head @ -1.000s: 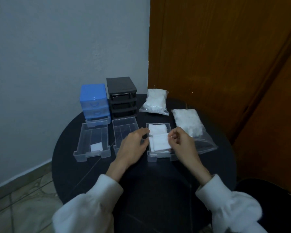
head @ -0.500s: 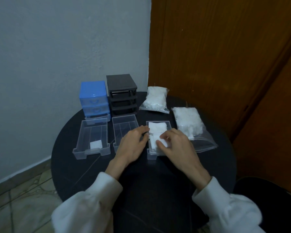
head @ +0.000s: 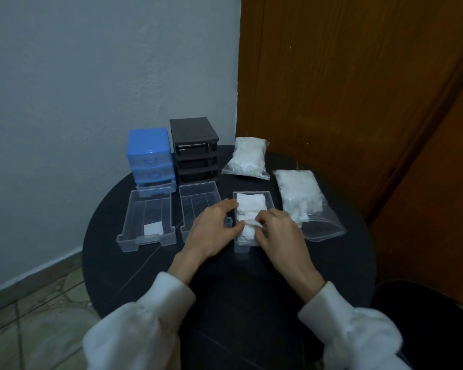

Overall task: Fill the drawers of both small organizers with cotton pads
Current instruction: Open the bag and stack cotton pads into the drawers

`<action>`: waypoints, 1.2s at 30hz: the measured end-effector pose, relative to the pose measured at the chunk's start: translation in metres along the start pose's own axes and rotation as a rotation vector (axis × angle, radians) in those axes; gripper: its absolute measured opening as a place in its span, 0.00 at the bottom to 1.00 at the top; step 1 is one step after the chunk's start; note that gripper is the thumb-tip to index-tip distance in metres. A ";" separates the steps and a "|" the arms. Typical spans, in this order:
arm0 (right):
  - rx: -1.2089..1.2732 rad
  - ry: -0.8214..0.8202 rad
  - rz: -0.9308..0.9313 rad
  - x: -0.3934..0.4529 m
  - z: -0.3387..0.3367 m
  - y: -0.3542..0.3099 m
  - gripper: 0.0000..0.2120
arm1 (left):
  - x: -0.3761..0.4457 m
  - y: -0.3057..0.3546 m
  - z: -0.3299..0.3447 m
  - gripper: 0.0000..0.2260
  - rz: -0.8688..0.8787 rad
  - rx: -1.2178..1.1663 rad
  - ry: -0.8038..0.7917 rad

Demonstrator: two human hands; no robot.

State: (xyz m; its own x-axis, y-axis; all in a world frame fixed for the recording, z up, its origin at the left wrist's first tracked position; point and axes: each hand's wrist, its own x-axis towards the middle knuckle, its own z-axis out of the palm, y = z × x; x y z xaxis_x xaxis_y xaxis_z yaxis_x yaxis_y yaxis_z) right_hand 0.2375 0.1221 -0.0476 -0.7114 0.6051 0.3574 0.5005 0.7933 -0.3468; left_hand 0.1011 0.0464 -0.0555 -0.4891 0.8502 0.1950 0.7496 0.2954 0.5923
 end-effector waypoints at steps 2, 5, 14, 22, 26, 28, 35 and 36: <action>0.030 0.012 0.001 0.002 0.001 0.005 0.03 | 0.000 0.000 0.000 0.25 -0.006 0.008 -0.001; 0.177 0.033 0.051 0.006 -0.002 0.011 0.05 | 0.001 0.000 0.000 0.25 -0.007 0.012 0.001; 0.298 0.246 0.163 0.023 -0.019 0.016 0.03 | 0.000 0.001 -0.002 0.25 0.001 0.009 -0.006; 0.053 0.101 -0.032 0.056 0.006 0.009 0.10 | -0.001 0.006 -0.005 0.18 0.007 -0.057 0.020; 0.019 -0.041 -0.035 0.052 0.018 0.010 0.11 | -0.002 0.009 -0.007 0.15 0.022 -0.092 0.025; 0.043 -0.057 -0.026 0.048 0.015 0.010 0.13 | -0.002 0.009 -0.007 0.15 0.023 -0.121 0.032; 0.013 -0.007 -0.108 0.042 0.003 0.004 0.18 | -0.001 0.009 -0.005 0.18 0.003 -0.168 0.066; 0.024 -0.058 -0.118 0.042 0.006 0.003 0.20 | -0.001 0.007 -0.004 0.19 0.002 -0.161 0.073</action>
State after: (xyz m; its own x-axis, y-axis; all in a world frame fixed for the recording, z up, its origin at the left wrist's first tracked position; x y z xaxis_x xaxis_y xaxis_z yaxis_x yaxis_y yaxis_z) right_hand 0.2062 0.1493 -0.0390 -0.7922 0.5021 0.3468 0.4002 0.8565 -0.3259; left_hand 0.1050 0.0457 -0.0481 -0.5236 0.8147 0.2492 0.6723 0.2155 0.7082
